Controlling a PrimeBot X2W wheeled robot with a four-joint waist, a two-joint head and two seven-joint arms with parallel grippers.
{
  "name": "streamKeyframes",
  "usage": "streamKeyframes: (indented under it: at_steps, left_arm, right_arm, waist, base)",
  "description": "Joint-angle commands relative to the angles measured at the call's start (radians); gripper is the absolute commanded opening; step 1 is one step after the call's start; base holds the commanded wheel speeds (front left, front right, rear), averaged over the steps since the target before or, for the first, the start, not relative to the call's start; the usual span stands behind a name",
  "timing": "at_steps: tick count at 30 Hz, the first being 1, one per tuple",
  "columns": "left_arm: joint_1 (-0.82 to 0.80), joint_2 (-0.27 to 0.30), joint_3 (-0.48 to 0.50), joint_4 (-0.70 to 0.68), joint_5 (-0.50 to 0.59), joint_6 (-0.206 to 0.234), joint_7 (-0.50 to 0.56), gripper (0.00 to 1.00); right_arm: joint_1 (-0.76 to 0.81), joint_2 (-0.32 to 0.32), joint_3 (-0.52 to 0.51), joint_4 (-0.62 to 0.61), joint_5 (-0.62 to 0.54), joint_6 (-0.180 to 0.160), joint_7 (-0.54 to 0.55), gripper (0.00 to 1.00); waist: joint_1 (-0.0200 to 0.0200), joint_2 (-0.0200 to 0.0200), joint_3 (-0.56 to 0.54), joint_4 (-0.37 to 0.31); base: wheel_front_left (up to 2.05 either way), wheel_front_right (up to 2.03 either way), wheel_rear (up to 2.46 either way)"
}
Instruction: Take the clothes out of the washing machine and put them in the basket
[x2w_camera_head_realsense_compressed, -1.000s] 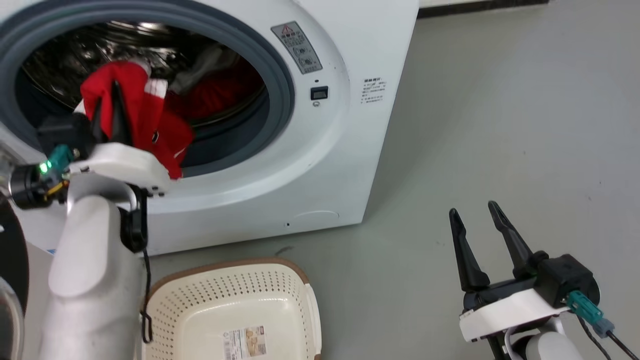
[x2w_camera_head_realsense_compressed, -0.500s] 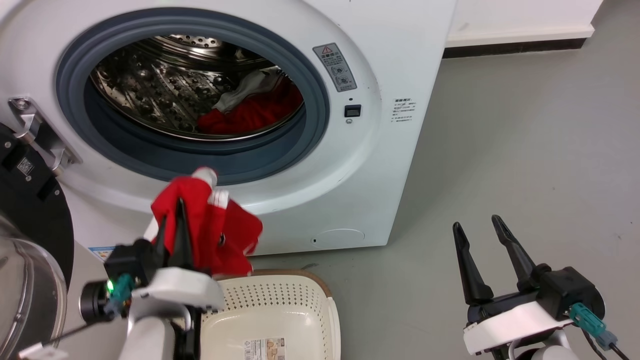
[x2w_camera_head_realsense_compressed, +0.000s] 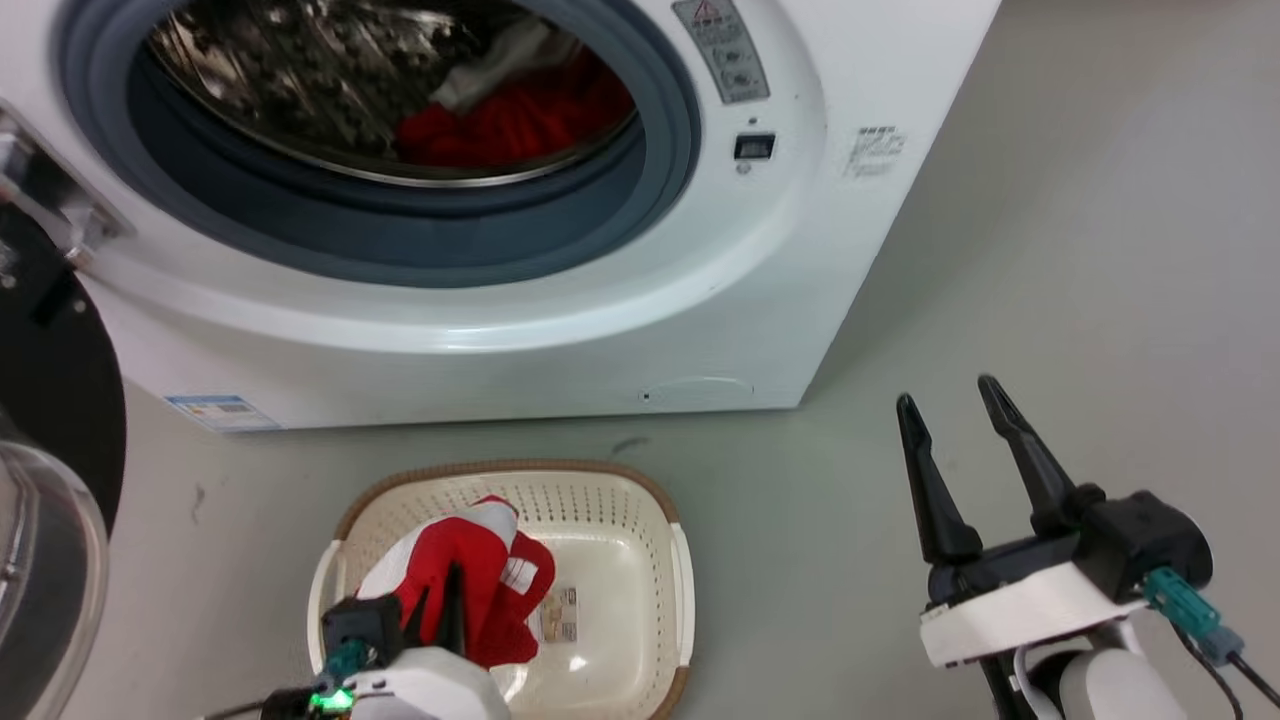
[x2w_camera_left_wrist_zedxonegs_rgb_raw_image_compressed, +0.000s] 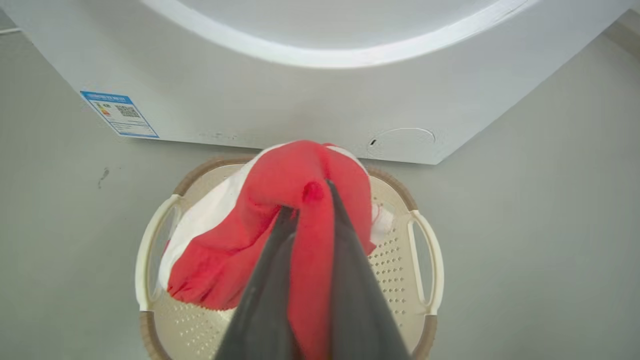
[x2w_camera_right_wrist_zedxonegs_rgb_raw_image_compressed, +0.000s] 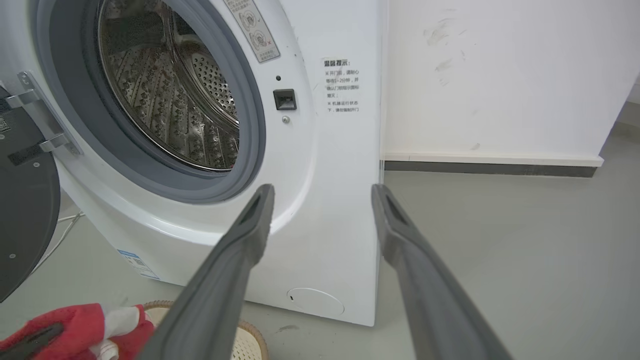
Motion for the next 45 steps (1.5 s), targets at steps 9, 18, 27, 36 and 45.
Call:
streamKeyframes:
  at_steps: [9,18,27,36,45]
  left_arm:
    - [-0.241,0.011,0.000,0.292,-0.024,-0.023,-0.016,0.00]
    - [-0.496,0.050,0.030,0.570,-0.047,-0.008,-0.021,0.00]
    - [-0.606,0.100,0.055,0.737,-0.075,0.016,0.001,0.00]
    - [-0.573,0.093,0.051,0.779,-0.089,0.018,0.012,1.00]
    - [-0.473,0.039,0.046,0.757,-0.103,-0.008,-0.040,1.00]
  right_arm:
    - [-0.107,0.001,0.034,-0.002,0.004,0.000,-0.013,1.00]
    - [-0.206,0.001,0.084,0.016,0.033,0.000,-0.035,1.00]
    - [-0.269,0.001,0.127,0.030,0.068,0.000,-0.044,1.00]
    - [-0.265,0.001,0.113,0.041,0.069,0.000,-0.043,1.00]
    - [-0.182,0.001,0.042,0.074,0.021,0.000,-0.043,1.00]
  waist:
    - [0.0000,0.0000,0.259,-0.047]
    - [0.0000,0.0000,0.450,-0.114]
    - [0.0000,0.0000,0.558,-0.171]
    - [0.0000,0.0000,0.510,-0.172]
    - [0.0000,0.0000,0.287,-0.104]
  base:
    - [0.00,0.00,0.00]
    - [0.00,0.00,0.00]
    - [0.00,0.00,0.00]
    - [0.00,0.00,0.00]
    - [0.00,0.00,0.00]
